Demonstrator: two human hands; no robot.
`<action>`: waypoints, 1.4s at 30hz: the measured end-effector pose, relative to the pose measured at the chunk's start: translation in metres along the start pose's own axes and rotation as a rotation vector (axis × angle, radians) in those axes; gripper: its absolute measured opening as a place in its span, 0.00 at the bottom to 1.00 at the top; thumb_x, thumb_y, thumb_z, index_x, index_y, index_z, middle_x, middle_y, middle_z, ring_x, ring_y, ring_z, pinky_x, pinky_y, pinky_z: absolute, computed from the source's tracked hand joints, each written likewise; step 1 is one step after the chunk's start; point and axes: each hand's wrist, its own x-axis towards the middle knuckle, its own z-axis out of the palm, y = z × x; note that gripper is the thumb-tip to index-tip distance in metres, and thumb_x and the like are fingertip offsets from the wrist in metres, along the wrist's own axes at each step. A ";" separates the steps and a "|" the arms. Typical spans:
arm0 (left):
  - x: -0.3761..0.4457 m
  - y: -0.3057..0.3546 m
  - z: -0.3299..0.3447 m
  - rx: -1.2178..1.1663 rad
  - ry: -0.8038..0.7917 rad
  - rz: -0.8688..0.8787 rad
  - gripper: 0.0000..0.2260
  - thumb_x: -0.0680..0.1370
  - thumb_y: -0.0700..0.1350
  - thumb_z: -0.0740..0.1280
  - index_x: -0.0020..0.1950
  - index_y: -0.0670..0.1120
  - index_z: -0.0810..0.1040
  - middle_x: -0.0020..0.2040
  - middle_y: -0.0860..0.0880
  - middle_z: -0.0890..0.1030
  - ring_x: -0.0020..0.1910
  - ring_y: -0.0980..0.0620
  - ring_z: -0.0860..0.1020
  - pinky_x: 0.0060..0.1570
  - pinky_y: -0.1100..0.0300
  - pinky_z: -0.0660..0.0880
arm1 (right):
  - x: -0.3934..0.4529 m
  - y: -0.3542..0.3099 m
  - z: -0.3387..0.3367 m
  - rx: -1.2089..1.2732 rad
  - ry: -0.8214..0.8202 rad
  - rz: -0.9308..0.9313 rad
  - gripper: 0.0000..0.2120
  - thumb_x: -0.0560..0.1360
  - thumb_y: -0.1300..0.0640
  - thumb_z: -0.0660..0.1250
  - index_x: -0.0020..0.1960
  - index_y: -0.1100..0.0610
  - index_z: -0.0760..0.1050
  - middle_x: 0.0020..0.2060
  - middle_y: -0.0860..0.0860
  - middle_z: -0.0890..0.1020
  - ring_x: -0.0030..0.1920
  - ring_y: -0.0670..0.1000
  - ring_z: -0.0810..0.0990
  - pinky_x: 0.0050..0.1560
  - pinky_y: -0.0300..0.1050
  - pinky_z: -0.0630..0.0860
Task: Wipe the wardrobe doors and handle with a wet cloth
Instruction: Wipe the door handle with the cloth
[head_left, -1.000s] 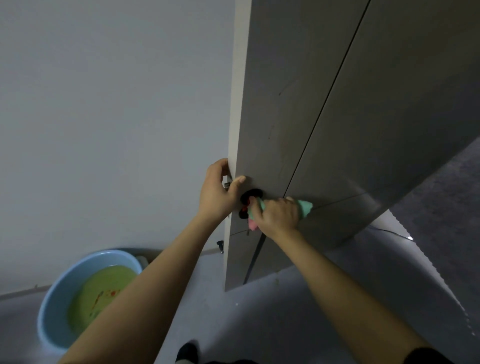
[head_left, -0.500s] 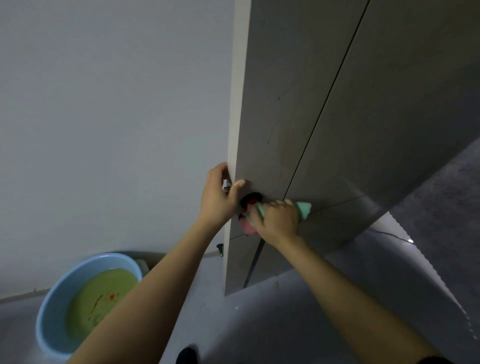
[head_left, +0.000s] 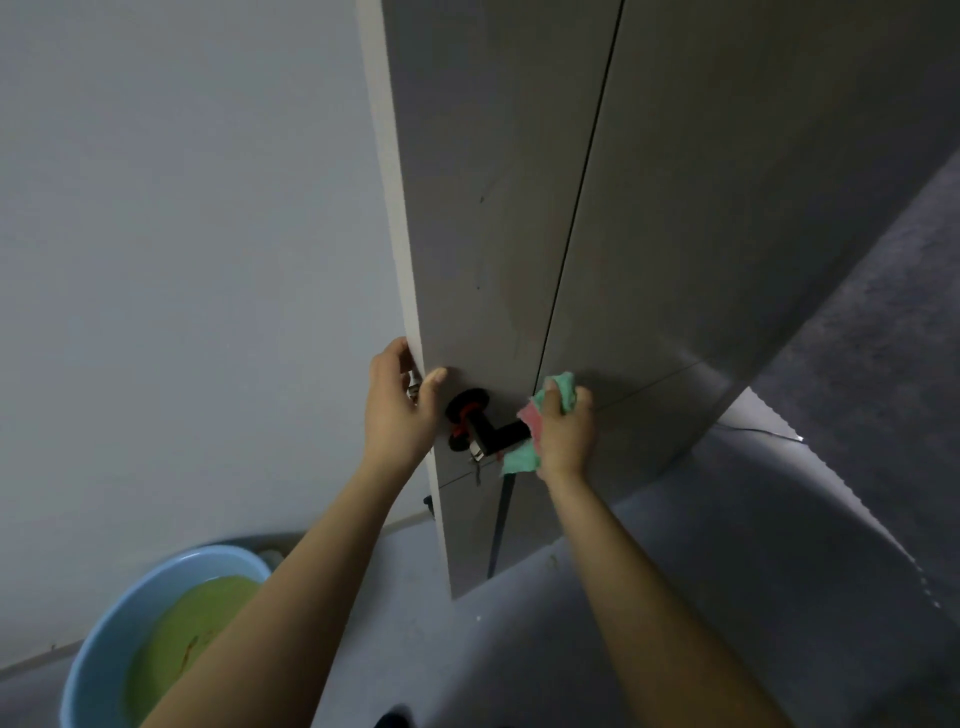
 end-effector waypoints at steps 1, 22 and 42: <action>-0.001 0.000 0.000 -0.004 -0.002 -0.004 0.20 0.75 0.54 0.62 0.64 0.45 0.71 0.59 0.50 0.73 0.59 0.50 0.73 0.60 0.56 0.72 | -0.010 -0.003 0.005 0.096 0.072 0.042 0.08 0.78 0.58 0.65 0.53 0.63 0.72 0.43 0.56 0.78 0.43 0.53 0.77 0.39 0.39 0.68; -0.029 0.013 -0.002 -0.101 -0.095 0.034 0.15 0.76 0.46 0.69 0.60 0.44 0.71 0.55 0.49 0.70 0.51 0.50 0.75 0.54 0.50 0.76 | -0.030 -0.007 0.008 0.525 0.266 0.519 0.21 0.80 0.44 0.58 0.41 0.61 0.75 0.31 0.53 0.79 0.28 0.52 0.76 0.30 0.42 0.73; -0.059 0.031 -0.005 -0.145 -0.230 0.092 0.17 0.73 0.49 0.73 0.53 0.47 0.66 0.51 0.49 0.71 0.47 0.52 0.74 0.39 0.69 0.68 | -0.112 -0.017 -0.009 0.163 0.326 0.420 0.18 0.83 0.46 0.50 0.53 0.57 0.72 0.38 0.51 0.76 0.31 0.48 0.75 0.26 0.37 0.70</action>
